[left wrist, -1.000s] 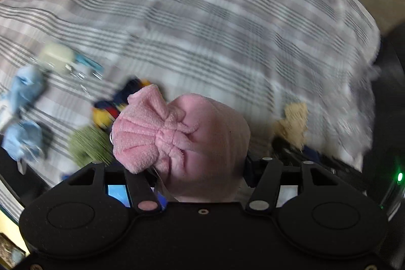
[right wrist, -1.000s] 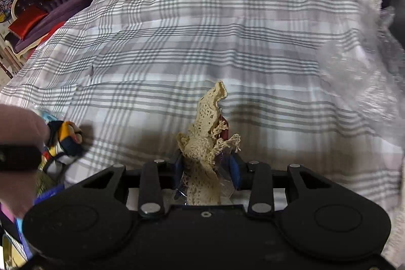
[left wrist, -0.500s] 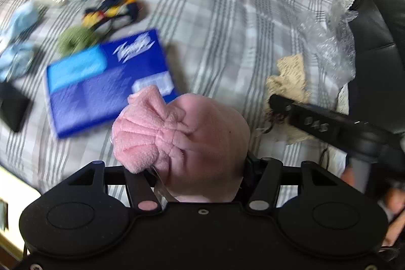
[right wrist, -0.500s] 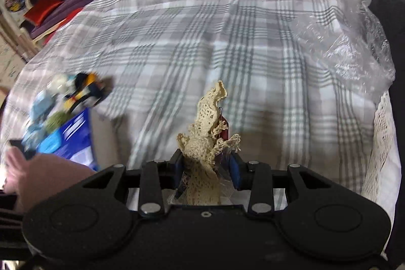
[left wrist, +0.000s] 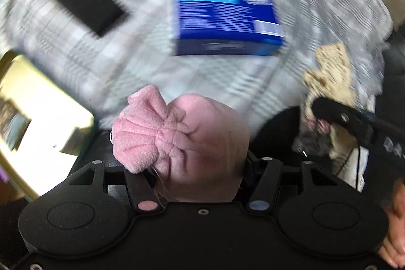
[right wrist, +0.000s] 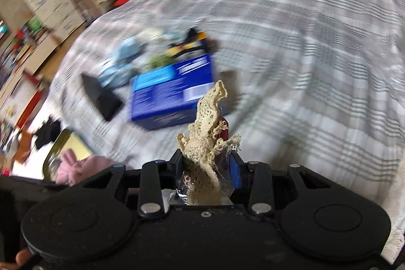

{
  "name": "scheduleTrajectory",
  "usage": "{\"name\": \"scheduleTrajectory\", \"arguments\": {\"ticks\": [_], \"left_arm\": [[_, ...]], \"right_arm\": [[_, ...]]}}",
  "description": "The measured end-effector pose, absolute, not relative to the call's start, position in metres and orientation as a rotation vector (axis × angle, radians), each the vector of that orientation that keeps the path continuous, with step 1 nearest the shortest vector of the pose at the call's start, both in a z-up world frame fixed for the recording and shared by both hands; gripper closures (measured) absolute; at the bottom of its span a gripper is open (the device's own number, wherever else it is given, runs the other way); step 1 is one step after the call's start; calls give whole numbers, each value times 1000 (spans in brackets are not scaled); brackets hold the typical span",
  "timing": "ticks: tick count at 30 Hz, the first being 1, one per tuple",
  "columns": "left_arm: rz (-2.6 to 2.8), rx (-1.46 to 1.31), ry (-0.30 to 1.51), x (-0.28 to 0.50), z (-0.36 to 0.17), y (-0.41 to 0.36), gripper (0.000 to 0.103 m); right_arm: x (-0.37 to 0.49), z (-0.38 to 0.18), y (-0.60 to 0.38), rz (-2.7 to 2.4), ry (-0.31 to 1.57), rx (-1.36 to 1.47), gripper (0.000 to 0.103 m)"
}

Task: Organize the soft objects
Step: 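Carry the pink pouch and lace doily in both tools to the gold tray, then lower the pink pouch into the tray and open the left tool while the right tool releases the lace doily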

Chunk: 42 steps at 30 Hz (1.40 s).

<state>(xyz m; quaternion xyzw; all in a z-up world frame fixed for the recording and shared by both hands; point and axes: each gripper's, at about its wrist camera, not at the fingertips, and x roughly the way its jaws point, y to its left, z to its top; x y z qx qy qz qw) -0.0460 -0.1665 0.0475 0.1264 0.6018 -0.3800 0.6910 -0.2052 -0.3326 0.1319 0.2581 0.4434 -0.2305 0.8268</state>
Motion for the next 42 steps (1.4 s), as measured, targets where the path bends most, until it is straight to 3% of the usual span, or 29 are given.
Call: {"name": "scheduleTrajectory", "arguments": {"ticks": [16,30,42], "left_arm": [[-333,-16,1291,76,8,-21,47],[-217,28,1247,161,-27,-13,47],[-164,-54,1307,187,-42,4,47]], "right_arm": [[-101,113,-201,-151,1099,394,67],[-29,89,-151,-76,1195,314,67],[25,14,-128,-49,1356,230,67]]}}
